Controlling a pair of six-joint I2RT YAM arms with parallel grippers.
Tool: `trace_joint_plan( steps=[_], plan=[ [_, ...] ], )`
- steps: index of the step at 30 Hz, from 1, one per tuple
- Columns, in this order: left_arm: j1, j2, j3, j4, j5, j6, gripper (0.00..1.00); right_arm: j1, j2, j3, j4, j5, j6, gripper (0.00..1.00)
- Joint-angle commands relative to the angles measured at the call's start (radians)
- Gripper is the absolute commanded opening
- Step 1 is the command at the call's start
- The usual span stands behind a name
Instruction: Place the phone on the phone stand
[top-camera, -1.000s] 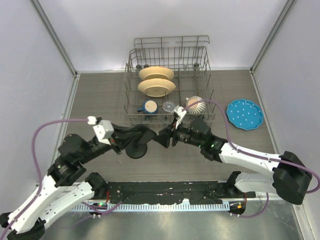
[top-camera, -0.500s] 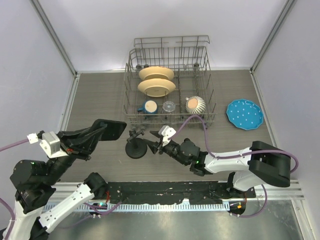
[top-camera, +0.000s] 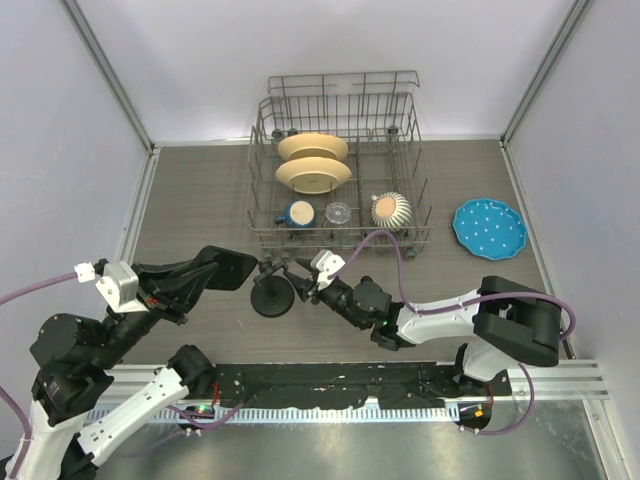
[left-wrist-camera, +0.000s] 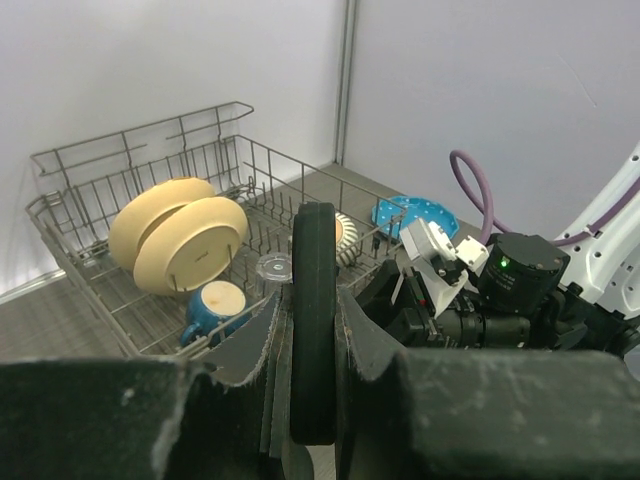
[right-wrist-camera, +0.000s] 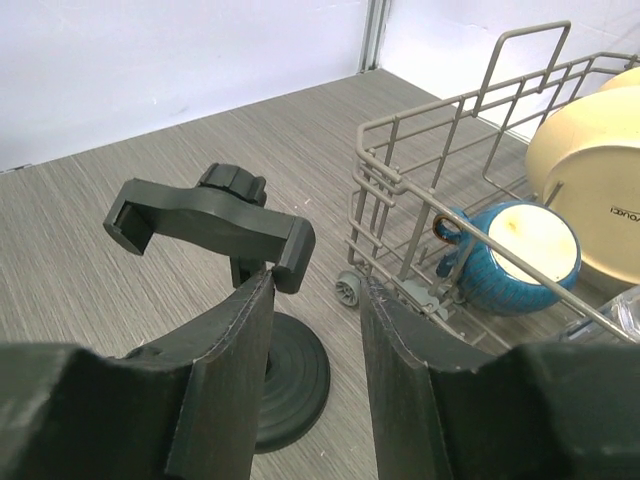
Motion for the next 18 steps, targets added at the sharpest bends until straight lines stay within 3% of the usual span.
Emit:
trace_joint_plan(
  steps=[1, 18],
  plan=[
    [0.000, 0.010, 0.011, 0.075, 0.032, -0.001, 0.00, 0.006, 0.012, 0.051, 0.100, 0.023, -0.010, 0.45],
    [0.000, 0.027, 0.017, 0.073, 0.084, -0.015, 0.00, -0.008, 0.044, 0.100, 0.049, 0.000, 0.002, 0.36]
  ],
)
